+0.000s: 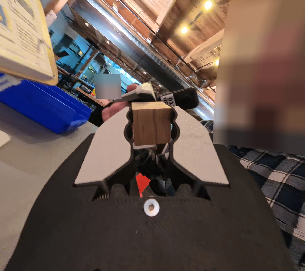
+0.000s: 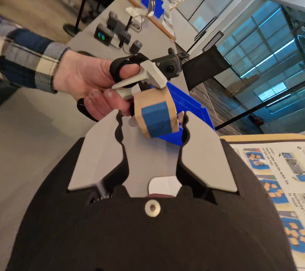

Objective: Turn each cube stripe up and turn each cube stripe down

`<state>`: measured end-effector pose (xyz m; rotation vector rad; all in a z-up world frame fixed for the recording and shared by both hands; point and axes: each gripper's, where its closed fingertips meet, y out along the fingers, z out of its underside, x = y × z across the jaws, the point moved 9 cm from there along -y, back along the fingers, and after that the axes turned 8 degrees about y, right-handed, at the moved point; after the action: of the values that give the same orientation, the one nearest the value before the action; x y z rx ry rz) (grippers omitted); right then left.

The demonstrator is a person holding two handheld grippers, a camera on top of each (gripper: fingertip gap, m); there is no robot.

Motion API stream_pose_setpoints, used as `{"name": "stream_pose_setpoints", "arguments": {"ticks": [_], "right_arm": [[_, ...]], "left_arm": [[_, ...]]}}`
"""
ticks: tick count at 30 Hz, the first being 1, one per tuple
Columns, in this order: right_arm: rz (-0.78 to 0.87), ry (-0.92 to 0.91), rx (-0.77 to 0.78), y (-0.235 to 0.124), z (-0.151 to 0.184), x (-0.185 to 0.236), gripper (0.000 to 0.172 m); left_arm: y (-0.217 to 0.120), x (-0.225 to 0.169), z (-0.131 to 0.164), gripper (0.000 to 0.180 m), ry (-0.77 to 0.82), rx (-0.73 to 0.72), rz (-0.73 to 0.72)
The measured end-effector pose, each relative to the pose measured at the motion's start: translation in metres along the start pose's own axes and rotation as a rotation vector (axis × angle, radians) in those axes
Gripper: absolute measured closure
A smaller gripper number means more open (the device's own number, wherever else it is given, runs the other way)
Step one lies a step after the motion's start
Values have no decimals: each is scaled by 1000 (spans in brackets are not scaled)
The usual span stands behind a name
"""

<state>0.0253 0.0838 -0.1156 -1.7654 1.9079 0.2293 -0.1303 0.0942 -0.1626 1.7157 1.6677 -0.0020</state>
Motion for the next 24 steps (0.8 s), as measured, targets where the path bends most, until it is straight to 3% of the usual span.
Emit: {"name": "stream_pose_setpoints", "arguments": {"ticks": [2, 6, 9, 12, 15, 18, 21, 24], "right_arm": [[-5, -76, 47, 1, 1, 3, 123], [-23, -37, 140, -13, 2, -3, 125], [78, 165, 197, -52, 1, -33, 125], [334, 448, 367, -123, 22, -95, 125], [575, 732, 571, -199, 76, -159, 125], [718, 1015, 764, -254, 156, -206, 124], [759, 1281, 901, -282, 233, -231, 124], [781, 1415, 1060, -292, 288, -243, 124]], "left_arm": [[9, 6, 11, 136, -41, 22, 47], [19, 13, 18, 136, -45, 21, 51], [16, 9, 7, 140, 74, 44, -22], [-2, 1, -9, 159, 269, 122, -211], [-20, -9, -21, 180, 411, 141, -336], [-34, -11, -27, 180, 454, 124, -408], [-45, -12, -25, 180, 450, 105, -424], [-51, -13, -21, 180, 470, 147, -473]]}}
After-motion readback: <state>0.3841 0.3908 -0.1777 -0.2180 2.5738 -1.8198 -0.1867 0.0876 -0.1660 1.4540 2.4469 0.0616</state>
